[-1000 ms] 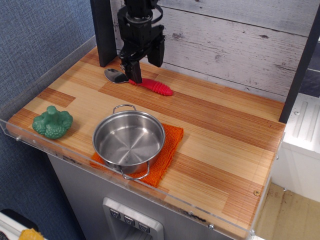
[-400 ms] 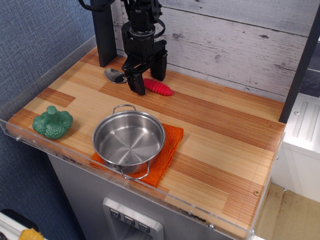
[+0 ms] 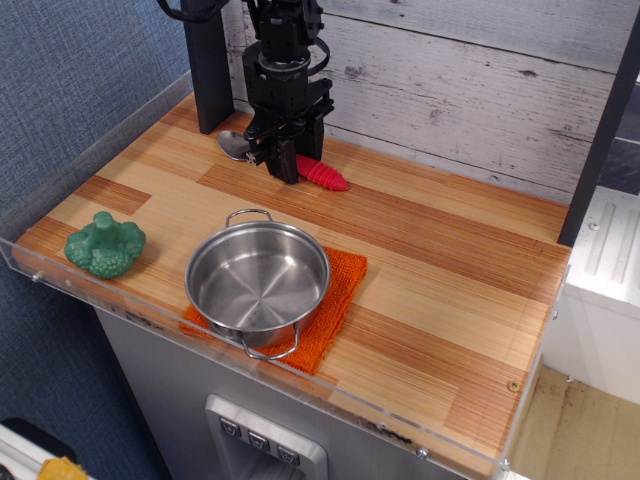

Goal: Put the spoon to the right of the pot

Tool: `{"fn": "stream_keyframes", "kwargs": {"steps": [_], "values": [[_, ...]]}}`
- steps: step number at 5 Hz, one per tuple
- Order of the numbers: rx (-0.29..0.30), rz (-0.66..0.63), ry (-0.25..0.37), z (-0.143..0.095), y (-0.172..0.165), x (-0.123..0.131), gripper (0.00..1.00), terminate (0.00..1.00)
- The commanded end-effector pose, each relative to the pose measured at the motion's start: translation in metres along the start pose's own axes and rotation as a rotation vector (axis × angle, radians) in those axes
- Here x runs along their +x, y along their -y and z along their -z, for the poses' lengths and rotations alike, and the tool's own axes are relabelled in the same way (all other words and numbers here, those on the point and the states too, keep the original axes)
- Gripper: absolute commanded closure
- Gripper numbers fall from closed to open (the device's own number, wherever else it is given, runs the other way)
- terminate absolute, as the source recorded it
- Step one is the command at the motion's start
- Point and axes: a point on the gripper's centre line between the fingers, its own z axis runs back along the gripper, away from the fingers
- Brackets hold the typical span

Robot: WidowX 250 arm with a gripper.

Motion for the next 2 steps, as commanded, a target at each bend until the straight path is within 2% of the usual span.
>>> {"fn": "stream_keyframes", "kwargs": {"steps": [1,2], "values": [[-0.085,0.024,0.006,-0.031,-0.001,0.017,1.00,0.00],[-0.133,0.033,0.012,-0.048,0.003,0.008,1.00,0.00]]}}
